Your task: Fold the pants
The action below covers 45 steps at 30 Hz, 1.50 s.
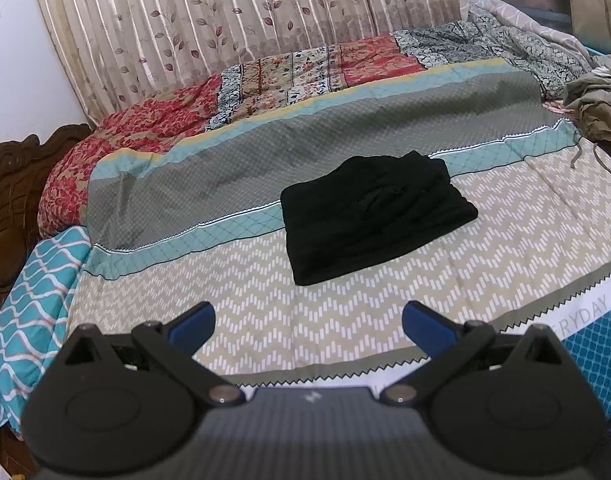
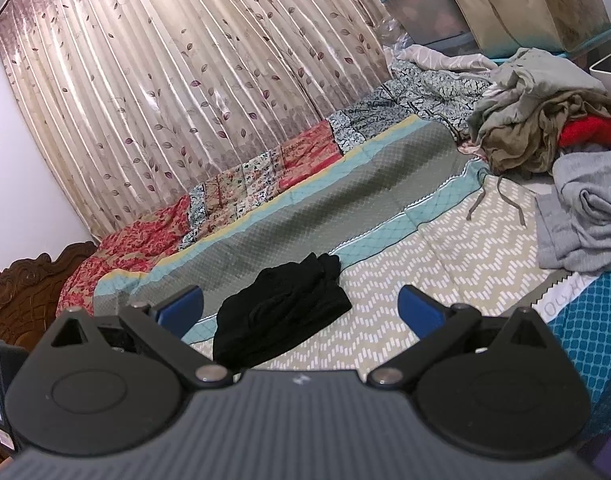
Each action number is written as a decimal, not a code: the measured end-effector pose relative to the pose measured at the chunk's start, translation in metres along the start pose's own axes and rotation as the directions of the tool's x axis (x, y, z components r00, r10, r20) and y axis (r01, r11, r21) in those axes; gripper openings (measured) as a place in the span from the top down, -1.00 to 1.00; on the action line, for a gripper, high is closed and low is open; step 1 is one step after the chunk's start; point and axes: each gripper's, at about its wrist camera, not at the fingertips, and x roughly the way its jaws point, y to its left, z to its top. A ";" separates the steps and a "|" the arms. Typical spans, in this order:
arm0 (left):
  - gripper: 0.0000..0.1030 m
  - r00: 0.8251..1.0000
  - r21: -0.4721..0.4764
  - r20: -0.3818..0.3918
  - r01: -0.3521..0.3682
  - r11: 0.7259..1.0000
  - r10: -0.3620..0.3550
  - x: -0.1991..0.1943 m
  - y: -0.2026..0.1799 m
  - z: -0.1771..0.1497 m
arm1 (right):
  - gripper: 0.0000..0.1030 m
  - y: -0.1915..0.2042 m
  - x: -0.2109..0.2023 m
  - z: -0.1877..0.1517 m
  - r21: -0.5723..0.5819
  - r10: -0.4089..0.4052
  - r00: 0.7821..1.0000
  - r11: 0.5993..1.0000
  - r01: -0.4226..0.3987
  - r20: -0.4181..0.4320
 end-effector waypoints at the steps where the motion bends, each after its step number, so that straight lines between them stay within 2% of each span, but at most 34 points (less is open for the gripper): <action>1: -1.00 1.000 0.000 0.000 -0.001 1.000 0.001 0.000 0.000 0.000 | -1.00 0.000 0.000 0.000 0.002 -0.001 1.000 1.000 0.001 0.000; 20: -1.00 0.999 0.032 -0.014 -0.031 0.999 0.032 0.015 -0.001 -0.005 | -1.00 -0.004 0.008 -0.005 0.011 -0.007 1.000 1.000 0.007 -0.028; 45: -1.00 0.992 0.054 -0.122 0.034 0.998 -0.027 0.073 -0.017 -0.001 | -1.00 -0.018 0.048 -0.014 0.039 -0.055 0.991 0.997 0.061 -0.124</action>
